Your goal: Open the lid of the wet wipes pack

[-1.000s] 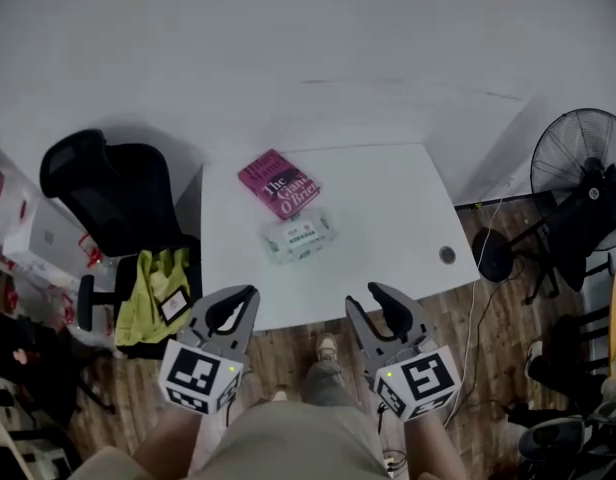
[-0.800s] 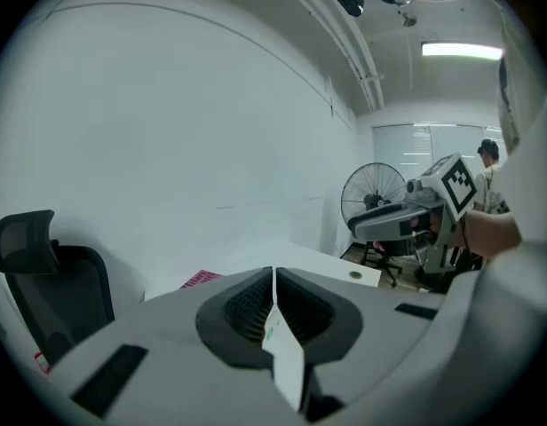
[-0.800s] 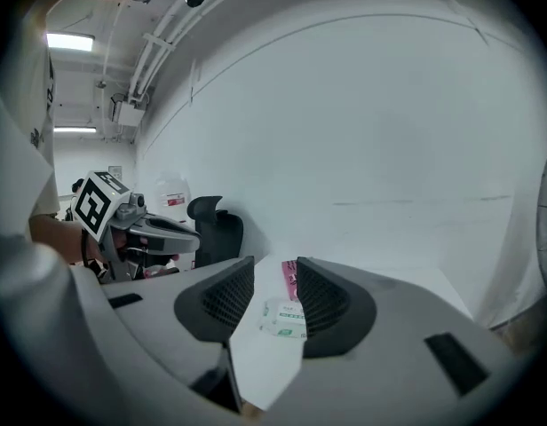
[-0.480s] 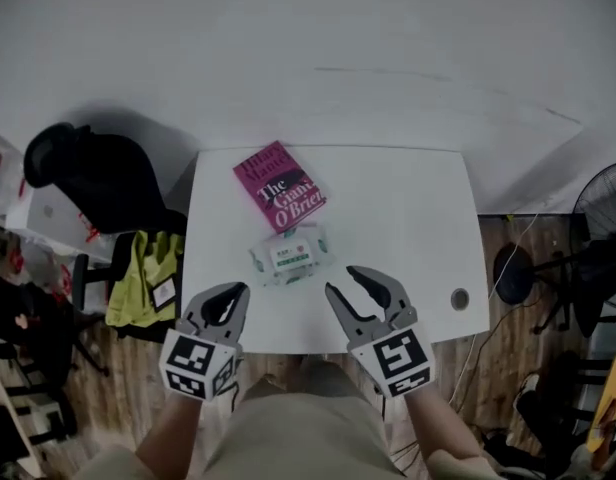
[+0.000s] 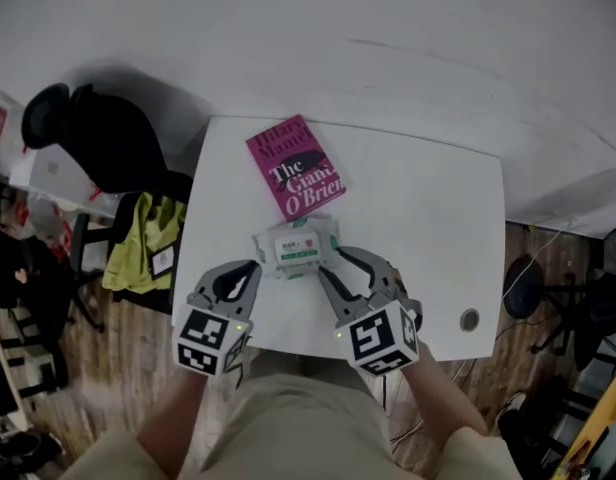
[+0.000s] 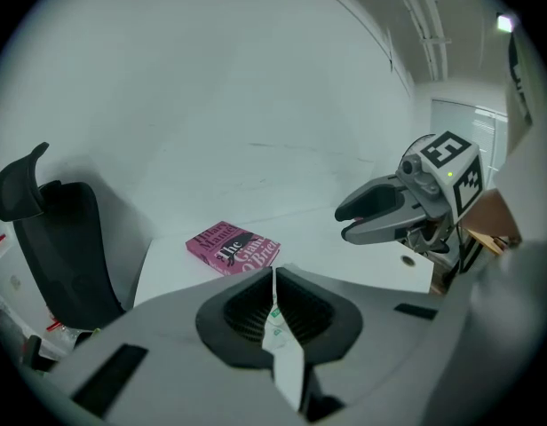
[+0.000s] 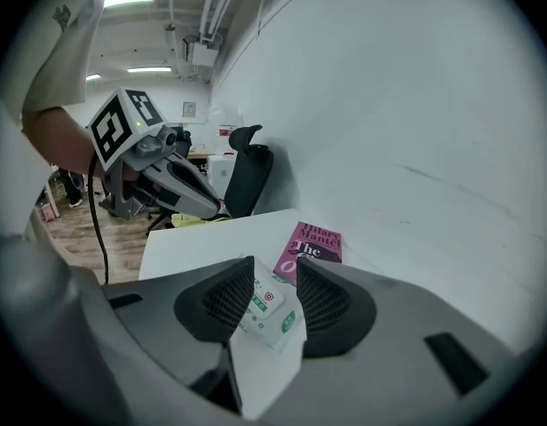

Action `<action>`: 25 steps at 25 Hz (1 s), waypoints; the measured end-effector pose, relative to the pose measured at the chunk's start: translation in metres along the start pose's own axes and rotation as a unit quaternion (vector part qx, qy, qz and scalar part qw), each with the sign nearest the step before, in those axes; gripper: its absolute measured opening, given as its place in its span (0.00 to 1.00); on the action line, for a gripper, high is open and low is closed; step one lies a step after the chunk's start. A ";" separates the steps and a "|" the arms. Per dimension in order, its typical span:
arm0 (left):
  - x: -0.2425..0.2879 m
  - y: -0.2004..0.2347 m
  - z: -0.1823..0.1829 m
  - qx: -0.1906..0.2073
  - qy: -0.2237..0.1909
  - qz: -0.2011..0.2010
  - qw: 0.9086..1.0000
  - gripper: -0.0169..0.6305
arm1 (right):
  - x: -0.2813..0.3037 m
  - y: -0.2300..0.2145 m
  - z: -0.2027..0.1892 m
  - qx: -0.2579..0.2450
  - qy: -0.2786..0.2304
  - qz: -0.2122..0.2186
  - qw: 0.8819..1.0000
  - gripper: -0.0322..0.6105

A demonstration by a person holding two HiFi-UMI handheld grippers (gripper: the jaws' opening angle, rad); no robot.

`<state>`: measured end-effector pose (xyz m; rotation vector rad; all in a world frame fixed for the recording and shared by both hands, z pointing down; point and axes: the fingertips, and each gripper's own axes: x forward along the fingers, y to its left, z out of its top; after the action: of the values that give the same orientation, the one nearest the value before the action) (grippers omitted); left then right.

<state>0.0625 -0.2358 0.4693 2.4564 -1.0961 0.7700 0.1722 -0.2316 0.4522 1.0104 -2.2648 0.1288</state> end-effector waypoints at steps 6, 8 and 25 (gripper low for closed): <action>0.019 0.015 -0.030 -0.008 0.029 0.005 1.000 0.07 | 0.031 0.011 -0.023 -0.030 0.041 0.015 0.999 0.31; 0.023 0.017 -0.039 -0.005 0.039 0.000 0.999 0.07 | 0.040 0.017 -0.031 -0.037 0.056 0.020 0.998 0.31; 0.076 0.018 -0.115 -0.047 0.086 -0.056 0.994 0.07 | 0.102 0.049 -0.082 -0.135 0.135 0.029 0.981 0.31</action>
<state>0.0524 -0.2330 0.6074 2.3039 -0.9032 0.8563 0.1305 -0.2348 0.5856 0.7358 -1.9991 -0.0155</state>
